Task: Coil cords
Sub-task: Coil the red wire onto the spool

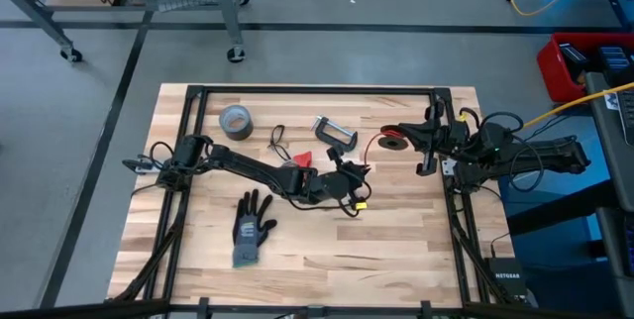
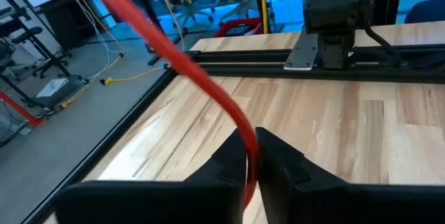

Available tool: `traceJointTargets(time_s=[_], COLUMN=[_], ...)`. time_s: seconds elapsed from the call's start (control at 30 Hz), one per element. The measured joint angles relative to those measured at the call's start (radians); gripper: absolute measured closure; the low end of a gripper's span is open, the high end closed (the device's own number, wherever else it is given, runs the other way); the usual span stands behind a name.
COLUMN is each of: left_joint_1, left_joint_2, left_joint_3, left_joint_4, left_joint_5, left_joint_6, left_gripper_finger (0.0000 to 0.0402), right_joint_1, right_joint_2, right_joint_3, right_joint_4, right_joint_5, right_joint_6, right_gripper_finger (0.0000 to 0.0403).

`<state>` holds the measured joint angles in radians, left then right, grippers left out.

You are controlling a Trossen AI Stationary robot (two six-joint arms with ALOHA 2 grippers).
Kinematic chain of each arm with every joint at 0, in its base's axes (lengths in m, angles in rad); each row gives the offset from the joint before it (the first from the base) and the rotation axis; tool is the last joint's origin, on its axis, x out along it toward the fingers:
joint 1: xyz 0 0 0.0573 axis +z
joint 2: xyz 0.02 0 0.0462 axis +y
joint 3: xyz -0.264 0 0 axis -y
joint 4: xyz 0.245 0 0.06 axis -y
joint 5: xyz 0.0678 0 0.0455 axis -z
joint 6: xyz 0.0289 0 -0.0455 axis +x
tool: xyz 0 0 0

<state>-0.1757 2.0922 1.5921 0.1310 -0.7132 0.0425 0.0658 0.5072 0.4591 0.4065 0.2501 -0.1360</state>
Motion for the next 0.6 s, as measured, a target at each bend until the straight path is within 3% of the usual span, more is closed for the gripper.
traceJointTargets(time_s=[0.13,0.6], left_joint_1=[-0.001,0.000], left_joint_2=[0.000,-0.001], left_joint_3=[0.000,0.000], left_joint_4=[0.000,-0.067], left_joint_5=[0.000,-0.056], left_joint_6=[-0.003,0.008], left_gripper_finger=[0.0397,0.0378], right_joint_1=[0.000,-0.001], right_joint_2=[0.000,0.000], right_joint_3=[0.000,0.000], right_joint_4=[0.000,-0.006], right_joint_5=[0.010,0.010], right_joint_6=[0.000,0.000], right_gripper_finger=[0.0398,0.0398])
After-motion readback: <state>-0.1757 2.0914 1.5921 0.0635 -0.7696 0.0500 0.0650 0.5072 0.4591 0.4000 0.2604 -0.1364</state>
